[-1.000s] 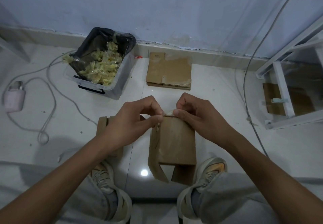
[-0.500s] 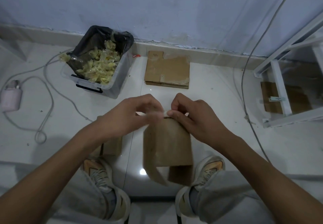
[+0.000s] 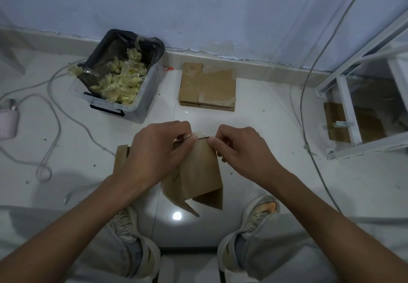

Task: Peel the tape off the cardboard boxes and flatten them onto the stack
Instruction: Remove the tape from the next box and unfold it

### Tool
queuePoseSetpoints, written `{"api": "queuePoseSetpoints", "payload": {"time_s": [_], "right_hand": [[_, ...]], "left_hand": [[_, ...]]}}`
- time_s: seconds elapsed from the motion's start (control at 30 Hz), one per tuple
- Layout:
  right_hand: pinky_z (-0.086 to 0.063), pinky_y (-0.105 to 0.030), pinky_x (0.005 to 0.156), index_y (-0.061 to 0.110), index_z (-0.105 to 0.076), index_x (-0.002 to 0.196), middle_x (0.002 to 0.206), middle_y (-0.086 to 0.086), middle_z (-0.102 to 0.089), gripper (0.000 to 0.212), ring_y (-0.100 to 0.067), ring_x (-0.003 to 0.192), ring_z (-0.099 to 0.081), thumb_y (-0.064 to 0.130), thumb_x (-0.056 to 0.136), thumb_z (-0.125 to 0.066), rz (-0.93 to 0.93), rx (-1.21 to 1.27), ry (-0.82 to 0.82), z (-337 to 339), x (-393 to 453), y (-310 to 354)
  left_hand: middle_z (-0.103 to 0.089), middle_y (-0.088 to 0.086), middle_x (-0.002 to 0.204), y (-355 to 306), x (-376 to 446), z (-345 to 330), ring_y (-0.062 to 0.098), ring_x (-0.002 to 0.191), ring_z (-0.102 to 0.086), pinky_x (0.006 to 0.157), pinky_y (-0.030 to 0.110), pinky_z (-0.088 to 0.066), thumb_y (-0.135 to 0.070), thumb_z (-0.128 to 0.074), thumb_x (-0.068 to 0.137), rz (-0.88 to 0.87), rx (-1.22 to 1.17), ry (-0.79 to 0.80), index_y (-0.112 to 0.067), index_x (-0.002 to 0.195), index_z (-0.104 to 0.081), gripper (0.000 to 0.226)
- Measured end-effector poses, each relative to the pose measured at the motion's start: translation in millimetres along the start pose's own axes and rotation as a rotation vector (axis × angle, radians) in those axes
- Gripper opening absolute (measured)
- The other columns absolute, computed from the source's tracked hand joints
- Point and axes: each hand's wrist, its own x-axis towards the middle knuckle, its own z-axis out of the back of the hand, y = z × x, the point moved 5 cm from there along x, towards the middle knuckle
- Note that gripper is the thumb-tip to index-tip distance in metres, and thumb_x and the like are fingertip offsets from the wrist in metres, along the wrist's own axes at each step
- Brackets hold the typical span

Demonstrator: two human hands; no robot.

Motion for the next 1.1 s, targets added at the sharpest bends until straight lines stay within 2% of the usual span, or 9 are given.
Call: {"api": "queuePoseSetpoints", "payload": {"time_s": [0.2,0.4,0.53,0.6,0.7,0.77,0.9,0.97,1.1], "right_hand": [[-0.058,-0.031,0.071,0.03,-0.069,0.1,0.083,0.013,-0.07,0.034,-0.007,0.067,-0.062,0.057,0.103,-0.047,0.097,-0.258,-0.064,1,-6,17],[-0.055,-0.028,0.068,0.024,-0.065,0.108,0.086,0.006,-0.066,0.035,-0.012,0.067,-0.06,0.047,0.109,-0.038,0.061,-0.498,0.022,-11,-5,25],[-0.028,-0.025,0.052,0.02,-0.052,0.093,0.069,0.004,-0.044,0.028,-0.01,0.055,-0.04,0.037,0.11,-0.037,-0.006,-0.571,0.068,-13,-5,21],[-0.022,-0.027,0.051,0.019,-0.048,0.092,0.07,0.003,-0.045,0.026,-0.011,0.054,-0.038,0.034,0.111,-0.039,0.103,-0.599,0.139,-12,-3,19],[-0.03,-0.028,0.052,0.019,-0.059,0.093,0.075,0.003,-0.057,0.024,-0.015,0.055,-0.046,0.031,0.109,-0.045,0.374,-0.536,0.207,-11,-2,11],[-0.043,-0.031,0.053,0.022,-0.063,0.091,0.076,0.008,-0.062,0.026,-0.012,0.058,-0.054,0.031,0.107,-0.045,0.39,-0.35,0.188,-9,-4,11],[-0.053,-0.023,0.066,0.023,-0.07,0.097,0.091,0.011,-0.072,0.039,-0.01,0.08,-0.073,0.046,0.111,-0.041,0.067,0.301,0.207,-1,-1,5],[-0.054,-0.017,0.068,0.028,-0.069,0.106,0.098,0.015,-0.072,0.037,-0.008,0.086,-0.073,0.059,0.101,-0.049,-0.019,0.367,0.179,0,0,3],[-0.051,-0.015,0.072,0.017,-0.077,0.095,0.087,0.011,-0.072,0.01,-0.011,0.084,-0.069,0.025,0.099,-0.072,0.092,0.404,0.037,-2,-1,10]], "left_hand": [[-0.058,-0.01,0.066,-8,-8,-8,0.01,0.054,-0.054,0.05,0.037,-0.053,-0.049,-0.043,0.097,-0.074,0.141,-0.006,-0.025,0.078,-0.06,0.035],[-0.057,-0.009,0.061,-14,-10,-11,0.011,0.045,-0.05,0.043,0.029,-0.048,-0.043,-0.054,0.097,-0.167,0.237,-0.052,-0.021,0.074,-0.066,0.034],[-0.06,-0.001,0.058,-18,-9,-20,0.016,0.041,-0.051,0.04,0.03,-0.047,-0.022,-0.093,0.072,-0.243,0.29,0.02,-0.014,0.073,-0.066,0.028],[-0.059,-0.002,0.059,-17,-8,-17,0.016,0.041,-0.051,0.042,0.029,-0.046,-0.021,-0.091,0.075,-0.245,0.262,0.046,-0.016,0.074,-0.067,0.025],[-0.059,-0.011,0.065,-9,-3,-2,0.011,0.051,-0.054,0.047,0.03,-0.047,-0.034,-0.062,0.098,-0.287,0.192,0.175,-0.026,0.08,-0.068,0.02],[-0.065,-0.014,0.073,3,5,9,0.007,0.063,-0.061,0.055,0.036,-0.053,-0.048,-0.05,0.098,-0.201,0.072,0.3,-0.035,0.086,-0.069,0.026],[-0.07,-0.013,0.079,18,13,18,0.011,0.074,-0.067,0.067,0.047,-0.056,-0.051,-0.057,0.096,-0.025,-0.192,0.356,-0.038,0.083,-0.069,0.022],[-0.07,-0.01,0.078,16,14,18,0.015,0.075,-0.066,0.068,0.047,-0.055,-0.044,-0.063,0.096,0.015,-0.262,0.333,-0.034,0.079,-0.071,0.022],[-0.072,-0.005,0.081,13,11,15,0.017,0.078,-0.068,0.074,0.046,-0.054,-0.03,-0.068,0.098,0.088,-0.377,0.376,-0.028,0.081,-0.075,0.019]]}}
